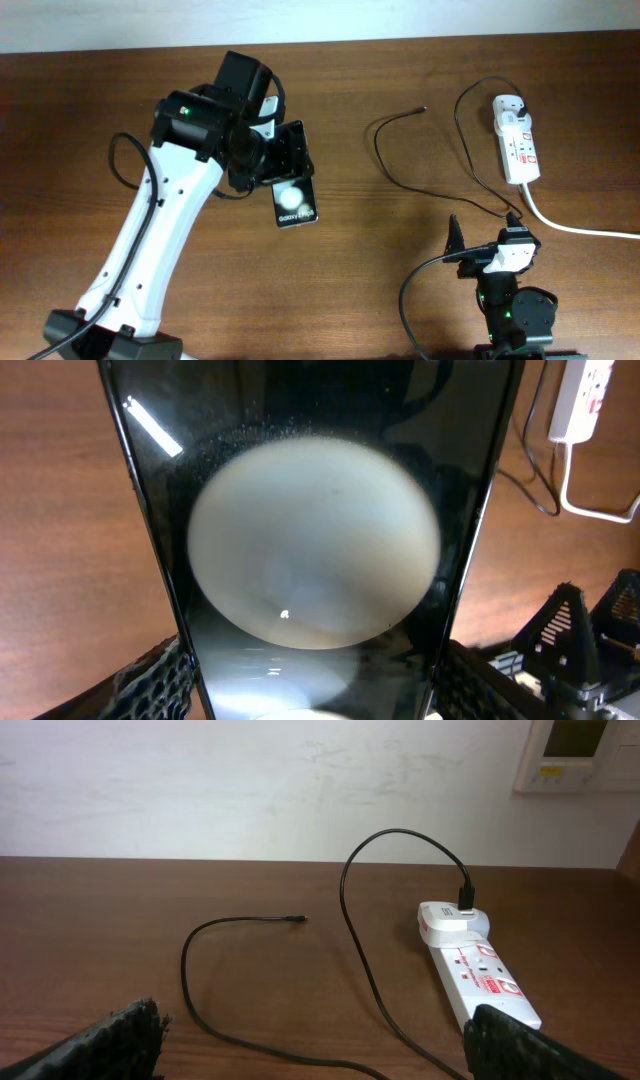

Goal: Plug charger to phone and switch on socket
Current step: 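Raise the upright phone toward the table center with the left gripper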

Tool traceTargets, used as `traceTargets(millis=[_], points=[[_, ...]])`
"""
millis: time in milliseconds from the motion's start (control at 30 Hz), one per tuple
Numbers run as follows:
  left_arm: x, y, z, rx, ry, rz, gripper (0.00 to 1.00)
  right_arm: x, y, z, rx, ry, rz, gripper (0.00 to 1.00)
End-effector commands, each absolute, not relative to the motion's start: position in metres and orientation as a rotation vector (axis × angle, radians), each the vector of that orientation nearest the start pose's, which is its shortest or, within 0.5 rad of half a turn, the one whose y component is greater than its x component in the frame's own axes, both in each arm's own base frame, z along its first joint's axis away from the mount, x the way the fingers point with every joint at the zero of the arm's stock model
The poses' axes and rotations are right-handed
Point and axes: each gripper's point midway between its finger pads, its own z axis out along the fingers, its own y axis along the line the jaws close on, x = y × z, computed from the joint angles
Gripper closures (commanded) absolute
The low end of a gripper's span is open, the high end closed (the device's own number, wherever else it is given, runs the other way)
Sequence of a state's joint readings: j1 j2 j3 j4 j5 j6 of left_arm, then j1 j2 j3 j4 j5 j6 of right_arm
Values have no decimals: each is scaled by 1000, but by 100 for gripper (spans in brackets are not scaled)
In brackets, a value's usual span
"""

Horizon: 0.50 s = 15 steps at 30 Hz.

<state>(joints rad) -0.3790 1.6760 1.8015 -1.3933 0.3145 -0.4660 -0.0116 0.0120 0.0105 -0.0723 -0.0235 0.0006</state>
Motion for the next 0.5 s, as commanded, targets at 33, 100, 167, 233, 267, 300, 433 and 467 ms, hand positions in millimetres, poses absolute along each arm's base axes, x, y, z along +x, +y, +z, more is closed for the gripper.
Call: traceTargets(millis=[33,100,167,233,267,300,433,467], points=[[297,-197,231,-72,2987,-779,29,246,0,156,-2,1647,10,1],[289,-209,233,-59,3007,-912,30,246,0,156,-2,1647,10,1],[280,-225,245,-33,3004,-1101,29,246,0,156,-2,1647,10,1],[270,-240,260,-4,2984,-1307,28,246,0,156,-2,1647,10,1],[267,-243,265,5,2976,-1364,28,246,0,156,-2,1647,10,1],[268,-245,267,14,2964,-1391,27,246,0,156,-2,1647,10,1],[293,-220,267,-101,2905,-1379,28,246,0,156,-2,1647,10,1],[300,-212,265,-131,2895,-1374,28,246,0,156,-2,1647,10,1]])
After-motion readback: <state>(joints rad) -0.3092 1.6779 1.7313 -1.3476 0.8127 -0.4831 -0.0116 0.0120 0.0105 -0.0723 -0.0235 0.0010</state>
